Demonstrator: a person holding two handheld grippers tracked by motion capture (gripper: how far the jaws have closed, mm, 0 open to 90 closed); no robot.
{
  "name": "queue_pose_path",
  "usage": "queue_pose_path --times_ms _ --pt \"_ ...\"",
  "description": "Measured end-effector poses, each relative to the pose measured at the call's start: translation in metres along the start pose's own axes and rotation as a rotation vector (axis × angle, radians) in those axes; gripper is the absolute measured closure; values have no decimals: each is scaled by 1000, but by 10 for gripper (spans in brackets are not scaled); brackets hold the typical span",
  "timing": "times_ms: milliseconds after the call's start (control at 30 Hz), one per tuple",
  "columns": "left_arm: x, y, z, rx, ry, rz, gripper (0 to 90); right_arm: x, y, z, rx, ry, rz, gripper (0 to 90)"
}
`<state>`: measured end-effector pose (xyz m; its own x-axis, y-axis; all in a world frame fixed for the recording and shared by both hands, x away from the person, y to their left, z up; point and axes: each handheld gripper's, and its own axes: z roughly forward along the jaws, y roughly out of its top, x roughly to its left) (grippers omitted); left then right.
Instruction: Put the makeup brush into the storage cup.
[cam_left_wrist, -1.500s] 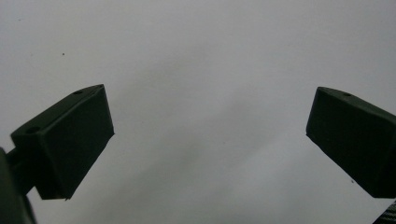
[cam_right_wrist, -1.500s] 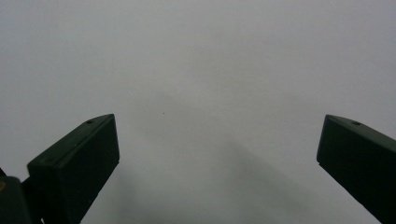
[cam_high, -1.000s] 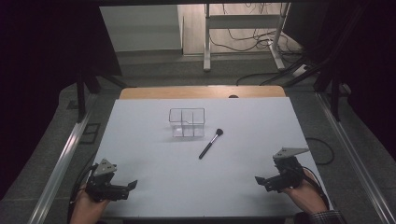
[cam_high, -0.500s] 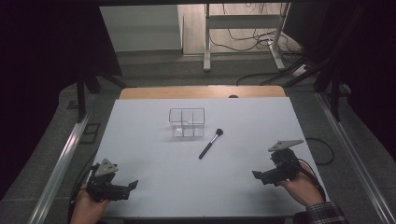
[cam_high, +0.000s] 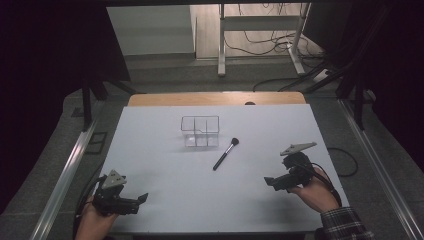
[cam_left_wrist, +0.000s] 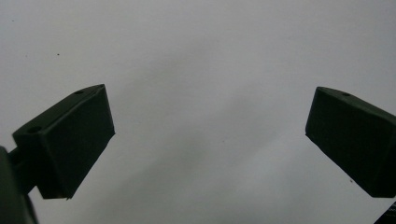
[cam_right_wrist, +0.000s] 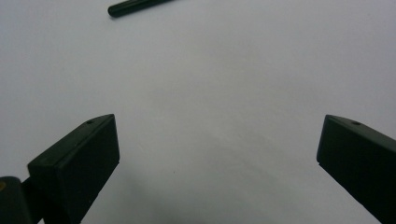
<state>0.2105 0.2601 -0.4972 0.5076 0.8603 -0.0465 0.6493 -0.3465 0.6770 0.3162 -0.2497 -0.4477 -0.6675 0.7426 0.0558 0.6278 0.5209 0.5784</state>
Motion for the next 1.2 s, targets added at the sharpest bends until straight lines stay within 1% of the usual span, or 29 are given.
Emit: queue_pose_path --times_ms 33,100,233,367,567,800,1200 --pt "0 0 0 -1 1 0 17 0 1 0 2 1 4 0" --pt "0 0 0 -2 0 -1 17 0 4 2 3 -2 -14 0" --pt "0 0 0 -2 -2 0 16 -1 9 5 8 -5 -20 0" --pt "0 0 0 6 -6 12 18 -1 14 8 13 -5 -24 0" --pt "0 0 0 5 -11 9 18 -2 23 13 17 -12 -46 0" --pt "-1 0 1 6 -10 16 18 -2 31 19 34 -14 -42 0" --pt "-1 0 1 3 -10 21 18 0 45 30 48 -22 -56 0"
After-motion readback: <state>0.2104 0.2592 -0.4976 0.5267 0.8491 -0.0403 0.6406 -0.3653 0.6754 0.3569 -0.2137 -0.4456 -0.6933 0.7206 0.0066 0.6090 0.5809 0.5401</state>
